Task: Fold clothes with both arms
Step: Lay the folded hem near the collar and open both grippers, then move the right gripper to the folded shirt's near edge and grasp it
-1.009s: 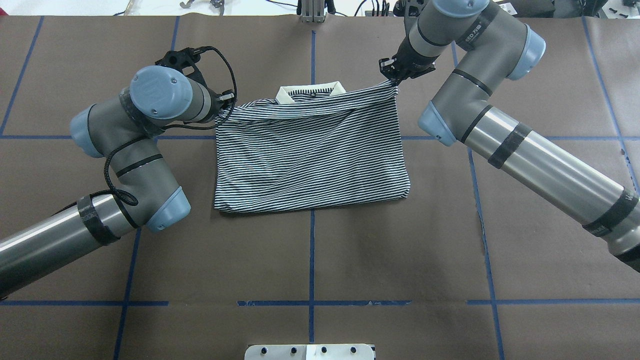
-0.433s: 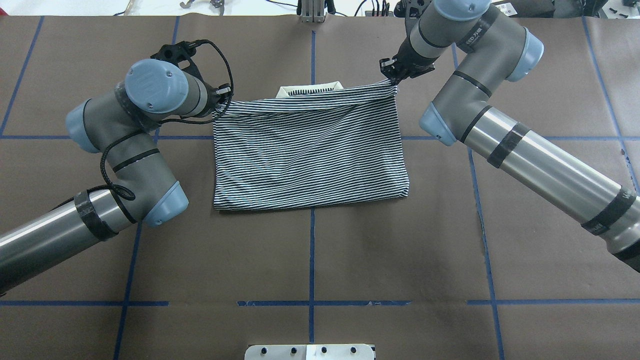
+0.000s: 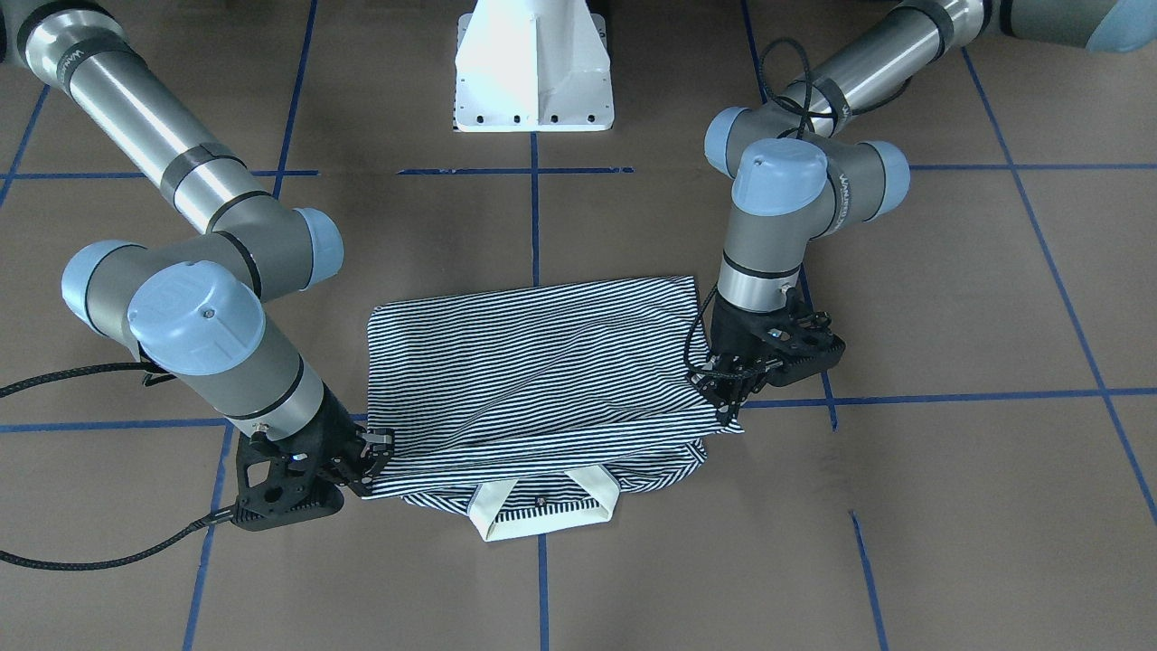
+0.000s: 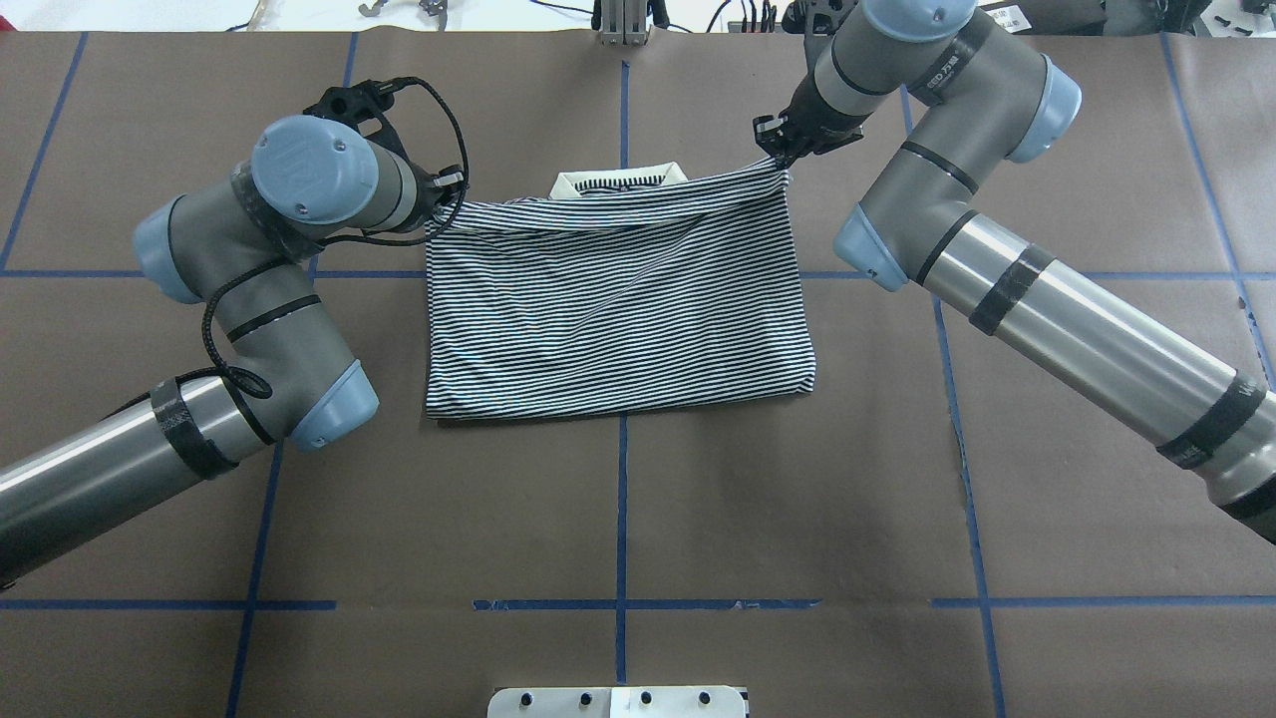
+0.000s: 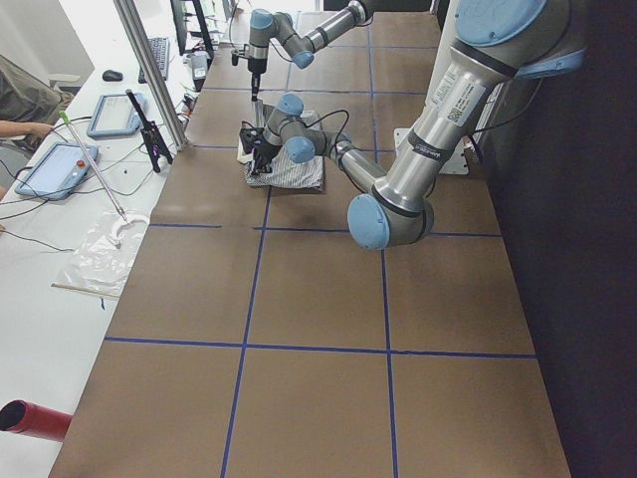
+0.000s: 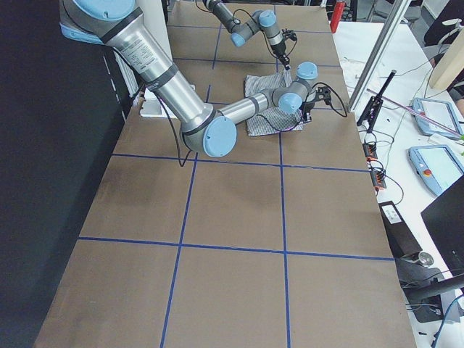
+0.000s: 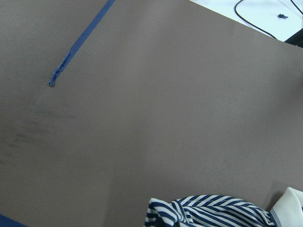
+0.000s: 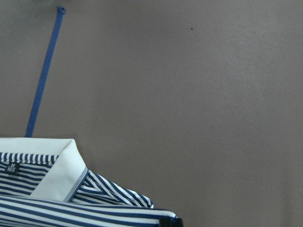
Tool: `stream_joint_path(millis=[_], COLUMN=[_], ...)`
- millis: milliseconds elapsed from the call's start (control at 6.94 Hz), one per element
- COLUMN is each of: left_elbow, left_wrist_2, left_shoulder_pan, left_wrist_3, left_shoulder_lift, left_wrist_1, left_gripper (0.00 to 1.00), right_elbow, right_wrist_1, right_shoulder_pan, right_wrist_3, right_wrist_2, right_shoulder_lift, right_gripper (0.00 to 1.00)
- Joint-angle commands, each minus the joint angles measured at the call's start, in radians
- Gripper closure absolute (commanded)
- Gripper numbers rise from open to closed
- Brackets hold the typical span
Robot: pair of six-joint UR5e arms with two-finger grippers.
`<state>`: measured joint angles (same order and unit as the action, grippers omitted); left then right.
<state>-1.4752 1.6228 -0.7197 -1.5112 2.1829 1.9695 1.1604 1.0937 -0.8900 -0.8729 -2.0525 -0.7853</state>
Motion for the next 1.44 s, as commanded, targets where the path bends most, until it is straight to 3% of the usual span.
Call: stream_joint_path(millis=[0,144,288,721,1298], left_elbow=[0.0,0.001,0.001,-0.007,-0.043], left_wrist_2=[0.0,0.0,0.0,0.002,0.003], left_shoulder_pan=[0.0,0.0,0.0,-0.001,-0.003], left_wrist_3=[0.0,0.0,0.0,0.006,0.005], left_shoulder_lift=[0.001,0.003,0.008,0.011,0.009], left_wrist_1=[0.0,0.0,0.0,0.0,-0.004], left_gripper=[0.91,0.47,0.0,0.0,0.0], right_elbow=[0.001,-0.001,-0.001,0.036,0.417], right_wrist_1=[-0.018,-0.02,-0.02,-0.018,-0.014], right_shoulder_pan=[0.002,0.003,0.003,0.006,0.205], right_wrist_3=[-0.005,-0.003,-0.005,-0.065,-0.327], right_wrist_2=[0.0,0.002,0.012,0.0,0.037], right_shoulder_lift=[-0.002,-0.005,-0.009,-0.018,-0.329], right_gripper=[1.0,0.24,0.0,0.0,0.0])
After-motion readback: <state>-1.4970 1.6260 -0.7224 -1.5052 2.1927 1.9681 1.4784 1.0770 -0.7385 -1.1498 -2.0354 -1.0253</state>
